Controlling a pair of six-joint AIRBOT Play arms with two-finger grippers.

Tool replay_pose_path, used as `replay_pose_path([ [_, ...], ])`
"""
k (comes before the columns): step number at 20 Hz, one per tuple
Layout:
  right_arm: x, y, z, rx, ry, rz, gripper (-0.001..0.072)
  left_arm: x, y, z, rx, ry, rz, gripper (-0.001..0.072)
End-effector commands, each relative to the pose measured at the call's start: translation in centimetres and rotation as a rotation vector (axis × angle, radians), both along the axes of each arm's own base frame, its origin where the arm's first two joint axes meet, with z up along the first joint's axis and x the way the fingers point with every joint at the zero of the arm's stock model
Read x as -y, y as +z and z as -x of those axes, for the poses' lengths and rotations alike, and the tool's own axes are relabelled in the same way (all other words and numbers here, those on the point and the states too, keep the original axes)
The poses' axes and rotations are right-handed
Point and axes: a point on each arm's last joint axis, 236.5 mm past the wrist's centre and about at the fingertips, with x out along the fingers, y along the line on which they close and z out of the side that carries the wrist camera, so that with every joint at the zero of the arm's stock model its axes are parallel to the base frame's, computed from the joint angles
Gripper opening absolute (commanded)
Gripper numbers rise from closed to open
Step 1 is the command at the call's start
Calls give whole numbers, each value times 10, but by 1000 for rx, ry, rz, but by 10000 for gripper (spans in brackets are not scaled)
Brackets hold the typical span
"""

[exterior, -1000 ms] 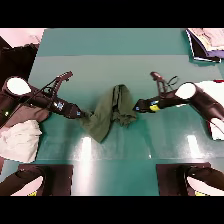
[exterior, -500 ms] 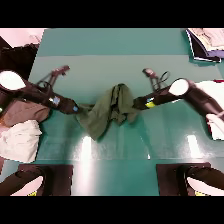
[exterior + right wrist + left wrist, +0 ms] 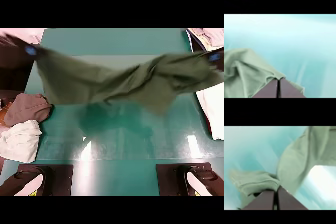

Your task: Fold the shirts.

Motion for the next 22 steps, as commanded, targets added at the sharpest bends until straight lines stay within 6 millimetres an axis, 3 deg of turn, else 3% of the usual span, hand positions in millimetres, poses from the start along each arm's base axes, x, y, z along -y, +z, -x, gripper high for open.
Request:
replay_pose_path([
  [1,40,73,57,167,-155,56,15,-5,80,43,183,26,39,26],
  [3,52,93,77,201,-216,87,15,1,106,65,236,2,82,26],
  [5,62,99,87,179,-264,104,14,14,117,84,254,-64,123,26],
  [7,67,85,86,79,-270,107,15,18,102,83,201,-87,114,26],
  [8,64,71,80,9,-237,88,15,17,85,74,144,-84,99,26],
  [10,50,31,65,-166,-152,8,14,8,31,44,-14,-36,51,26],
  [13,28,-46,35,-435,-5,-160,15,-6,-84,8,-307,29,-19,26],
  [16,21,-140,18,-693,28,-271,15,-8,-200,-3,-535,56,-26,26],
  [18,11,-193,0,-747,40,-302,15,-13,-268,-12,-602,123,-11,26],
  [20,3,-229,-29,-713,14,-315,16,-21,-309,-26,-619,192,-4,26],
  [22,-2,-250,-60,-644,-20,-318,17,-25,-320,-50,-596,242,12,26],
])
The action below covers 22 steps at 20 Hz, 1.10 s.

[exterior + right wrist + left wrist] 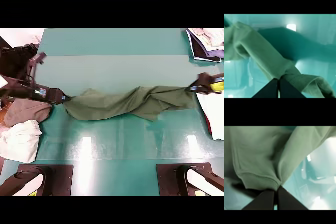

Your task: Fold the shirts.

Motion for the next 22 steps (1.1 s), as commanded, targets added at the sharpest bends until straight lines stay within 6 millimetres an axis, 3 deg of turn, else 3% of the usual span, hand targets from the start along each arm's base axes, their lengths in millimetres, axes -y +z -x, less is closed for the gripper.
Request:
replay_pose_path([
  [1,-12,-47,-50,78,-61,0,17,-13,-44,-36,35,113,-20,26],
  [3,-17,-47,-73,123,-67,6,28,-18,-30,-64,113,155,-21,35],
  [4,-19,-45,-82,132,-58,7,189,-20,-19,-73,150,167,-18,270],
  [5,-20,-41,-88,136,-50,6,450,-21,-4,-81,188,172,-15,517],
  [6,-21,-33,-92,139,-36,5,511,-25,12,-86,215,173,-16,532],
  [7,-20,-24,-96,148,-28,6,509,-33,27,-89,232,175,-22,531],
  [9,-18,0,-99,182,-13,11,435,-60,52,-86,226,177,-56,531],
  [11,-17,23,-99,236,-3,25,435,-91,56,-68,150,174,-87,531],
  [14,-17,45,-95,298,-12,35,435,-110,13,-22,-36,116,-97,531],
  [17,-14,52,-86,307,-3,67,435,-101,-44,11,-98,58,-100,532],
  [22,-9,57,-72,297,15,110,435,-99,-119,44,-68,-67,-167,532],
])
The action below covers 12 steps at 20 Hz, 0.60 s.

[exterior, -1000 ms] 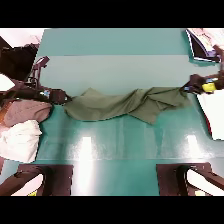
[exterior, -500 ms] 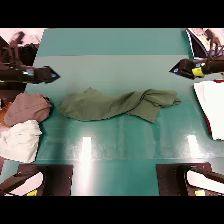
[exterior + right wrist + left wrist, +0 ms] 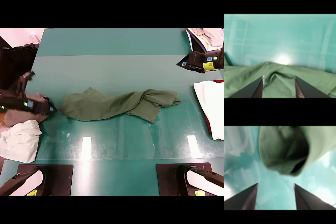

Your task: Fold the shirts.

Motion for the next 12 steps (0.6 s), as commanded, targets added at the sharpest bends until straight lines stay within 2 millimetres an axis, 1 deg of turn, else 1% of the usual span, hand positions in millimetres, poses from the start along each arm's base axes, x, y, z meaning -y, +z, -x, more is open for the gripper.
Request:
replay_pose_path([
  [1,1,4,11,-10,11,22,434,-3,-45,15,52,-86,-57,533],
  [2,0,2,14,-24,19,24,435,-4,-50,8,91,-66,-62,533],
  [3,-1,0,18,-41,27,23,435,-1,-50,1,129,-53,-48,533],
  [5,-3,-7,26,-82,45,22,435,15,-42,-8,226,-111,4,532],
  [6,-4,-12,31,-105,51,20,434,20,-37,-11,267,-137,20,531],
  [7,-5,-19,35,-126,55,17,435,22,-34,-15,297,-147,21,531],
  [9,-6,-33,45,-149,47,11,435,18,-34,-22,320,-122,12,531],
  [10,-6,-40,50,-154,38,8,434,20,-34,-24,322,-115,27,531],
  [12,-6,-51,61,-151,19,3,434,31,-35,-26,322,-121,88,525],
])
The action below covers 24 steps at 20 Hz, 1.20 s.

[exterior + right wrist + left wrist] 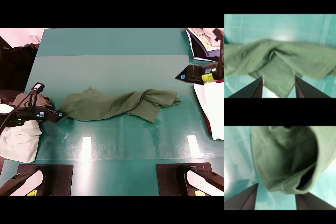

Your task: Fold the shirts.

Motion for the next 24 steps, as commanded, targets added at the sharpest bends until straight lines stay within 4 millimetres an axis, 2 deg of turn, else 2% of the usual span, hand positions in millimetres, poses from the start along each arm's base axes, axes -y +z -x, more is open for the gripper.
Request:
replay_pose_path([
  [1,-1,-20,20,-9,-31,-8,434,15,0,-7,29,-22,62,391],
  [2,-2,-25,27,-16,-40,-15,434,20,-5,-6,17,-38,61,361],
  [4,-6,-43,47,-67,-45,-29,434,28,-8,-4,4,-54,64,359],
  [5,-8,-56,59,-115,-57,-43,434,31,-6,-5,4,-58,71,255],
  [6,-10,-69,70,-161,-61,-51,434,32,-3,-6,8,-65,75,37],
  [8,-14,-99,89,-249,-80,-70,434,35,12,-11,16,-74,98,26],
  [11,-25,-145,112,-390,-111,-135,434,40,48,-24,34,-81,141,26],
  [13,-38,-170,115,-443,-150,-213,434,43,72,-31,41,-84,170,26],
  [16,-52,-202,111,-480,-189,-248,434,47,94,-35,41,-86,196,26],
  [20,-78,-219,96,-492,-144,-234,434,48,97,-35,20,-70,213,26],
  [24,-94,-218,74,-461,-102,-216,422,50,97,-30,1,-77,224,26],
])
